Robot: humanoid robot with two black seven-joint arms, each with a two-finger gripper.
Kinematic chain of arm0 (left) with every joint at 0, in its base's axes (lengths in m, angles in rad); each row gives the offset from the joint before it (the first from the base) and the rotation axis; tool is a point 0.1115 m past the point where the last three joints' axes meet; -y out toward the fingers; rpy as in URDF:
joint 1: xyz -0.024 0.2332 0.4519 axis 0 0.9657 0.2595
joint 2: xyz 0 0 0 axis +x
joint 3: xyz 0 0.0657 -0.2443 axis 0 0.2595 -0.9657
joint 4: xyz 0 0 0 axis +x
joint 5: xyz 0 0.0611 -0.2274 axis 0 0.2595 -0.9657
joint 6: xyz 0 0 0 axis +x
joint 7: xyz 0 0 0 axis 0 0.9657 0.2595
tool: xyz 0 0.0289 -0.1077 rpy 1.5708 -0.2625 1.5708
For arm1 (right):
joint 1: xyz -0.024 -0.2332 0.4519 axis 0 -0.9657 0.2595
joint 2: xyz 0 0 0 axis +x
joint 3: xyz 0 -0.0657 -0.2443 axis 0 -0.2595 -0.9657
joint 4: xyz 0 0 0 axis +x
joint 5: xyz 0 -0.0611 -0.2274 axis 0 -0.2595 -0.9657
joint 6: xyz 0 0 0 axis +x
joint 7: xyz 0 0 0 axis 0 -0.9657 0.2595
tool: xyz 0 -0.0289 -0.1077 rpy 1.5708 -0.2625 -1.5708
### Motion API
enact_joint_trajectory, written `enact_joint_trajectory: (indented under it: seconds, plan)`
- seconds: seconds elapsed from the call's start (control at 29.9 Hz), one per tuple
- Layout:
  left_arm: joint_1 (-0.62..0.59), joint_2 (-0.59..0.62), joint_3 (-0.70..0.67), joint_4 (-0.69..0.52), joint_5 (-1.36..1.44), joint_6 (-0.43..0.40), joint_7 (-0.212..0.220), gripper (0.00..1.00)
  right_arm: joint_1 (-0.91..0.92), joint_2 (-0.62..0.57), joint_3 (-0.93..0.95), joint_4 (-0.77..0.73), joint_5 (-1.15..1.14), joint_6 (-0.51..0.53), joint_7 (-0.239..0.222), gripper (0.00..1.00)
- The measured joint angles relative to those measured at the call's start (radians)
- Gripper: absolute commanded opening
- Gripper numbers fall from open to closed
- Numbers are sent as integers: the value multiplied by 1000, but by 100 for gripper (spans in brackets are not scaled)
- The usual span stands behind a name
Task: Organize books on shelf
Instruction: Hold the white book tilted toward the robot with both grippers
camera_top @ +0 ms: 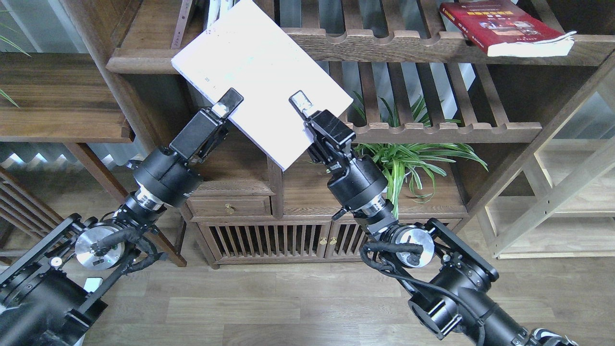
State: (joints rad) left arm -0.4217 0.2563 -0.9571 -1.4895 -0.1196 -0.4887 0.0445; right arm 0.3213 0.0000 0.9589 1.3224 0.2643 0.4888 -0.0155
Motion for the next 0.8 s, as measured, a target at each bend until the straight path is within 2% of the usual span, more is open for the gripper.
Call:
enact_joint_trajectory:
  seconds: [0.27,0.57,0.67,0.8]
  plan:
    - [0,0,0,0,0,0,0,97,-5,0,-31,0,-15,0,0,2]
    - [-1,-10,0,0,0,0,0,90,-4,0,-51,0,-16,0,1,2]
    - [-1,-10,0,0,2,0,0,79,0,0,-53,0,-17,0,1,2]
    - [-1,-10,-5,2,3,0,0,70,2,0,-56,0,-17,0,1,3]
